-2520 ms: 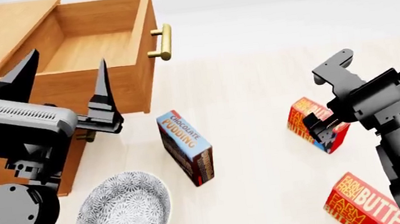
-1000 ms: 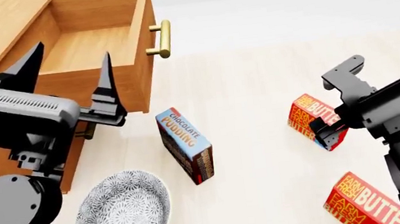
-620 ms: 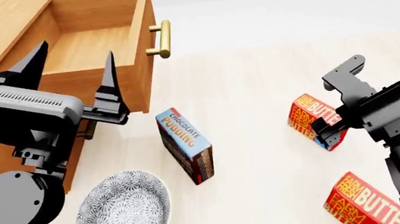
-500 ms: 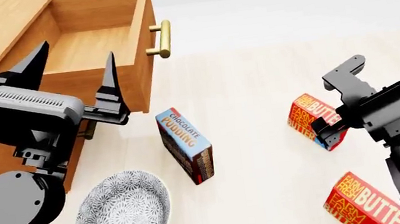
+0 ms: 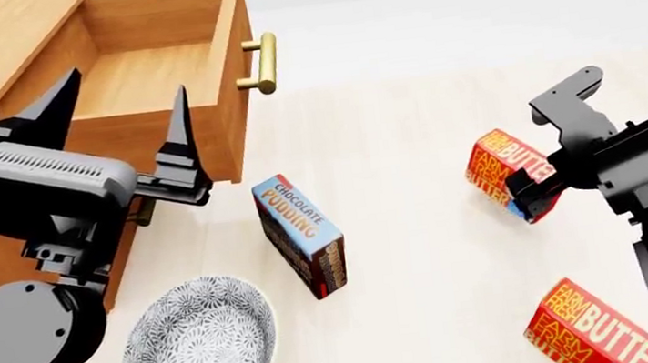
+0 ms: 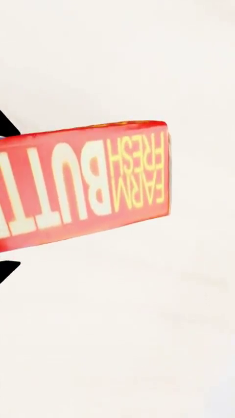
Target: Put the butter at the front in the top drawer of the cabinet and close it.
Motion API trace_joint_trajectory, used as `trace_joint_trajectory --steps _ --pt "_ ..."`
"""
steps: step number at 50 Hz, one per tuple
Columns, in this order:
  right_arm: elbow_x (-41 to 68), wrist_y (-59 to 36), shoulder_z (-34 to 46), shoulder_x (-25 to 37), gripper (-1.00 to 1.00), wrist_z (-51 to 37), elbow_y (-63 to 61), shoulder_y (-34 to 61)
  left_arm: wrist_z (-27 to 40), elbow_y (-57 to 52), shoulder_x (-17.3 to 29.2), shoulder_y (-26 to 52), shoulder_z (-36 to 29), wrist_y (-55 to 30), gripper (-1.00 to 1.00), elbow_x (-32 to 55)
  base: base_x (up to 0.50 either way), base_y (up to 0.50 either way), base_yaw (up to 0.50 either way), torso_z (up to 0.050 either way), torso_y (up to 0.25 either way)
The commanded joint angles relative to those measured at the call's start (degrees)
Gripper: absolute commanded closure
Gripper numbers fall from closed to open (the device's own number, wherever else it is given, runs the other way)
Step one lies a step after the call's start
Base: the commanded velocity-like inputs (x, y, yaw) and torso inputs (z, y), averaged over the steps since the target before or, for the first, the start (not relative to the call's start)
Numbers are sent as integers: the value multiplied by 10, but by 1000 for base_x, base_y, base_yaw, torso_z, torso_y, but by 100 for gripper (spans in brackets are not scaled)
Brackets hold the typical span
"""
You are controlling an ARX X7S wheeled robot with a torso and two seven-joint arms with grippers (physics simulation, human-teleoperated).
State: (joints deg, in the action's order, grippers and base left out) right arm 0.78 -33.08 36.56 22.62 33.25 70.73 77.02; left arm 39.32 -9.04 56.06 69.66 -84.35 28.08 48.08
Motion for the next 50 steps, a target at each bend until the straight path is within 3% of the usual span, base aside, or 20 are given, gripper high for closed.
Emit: trace_joint_trajectory --steps 1,12,38,43,50 --pt "-24 -94 -29 36 100 4 -193 12 4 -16 10 -1 3 -1 -100 -5 0 0 0 0 0" --pt "-38 -187 -26 59 100 5 -337 36 23 -52 34 -6 5 2 -100 -22 0 0 0 0 0" --pt "-54 -198 -41 63 100 -44 -503 16 56 -104 66 -22 4 -4 -100 -55 0 0 0 0 0" --pt "-82 -191 -28 72 100 -71 -538 13 64 -118 65 -21 -6 -39 -100 -86 0 0 0 0 4" --pt "-141 -185 -2 95 100 -121 -614 12 91 -180 45 -22 -51 -168 -100 -182 0 0 0 0 0"
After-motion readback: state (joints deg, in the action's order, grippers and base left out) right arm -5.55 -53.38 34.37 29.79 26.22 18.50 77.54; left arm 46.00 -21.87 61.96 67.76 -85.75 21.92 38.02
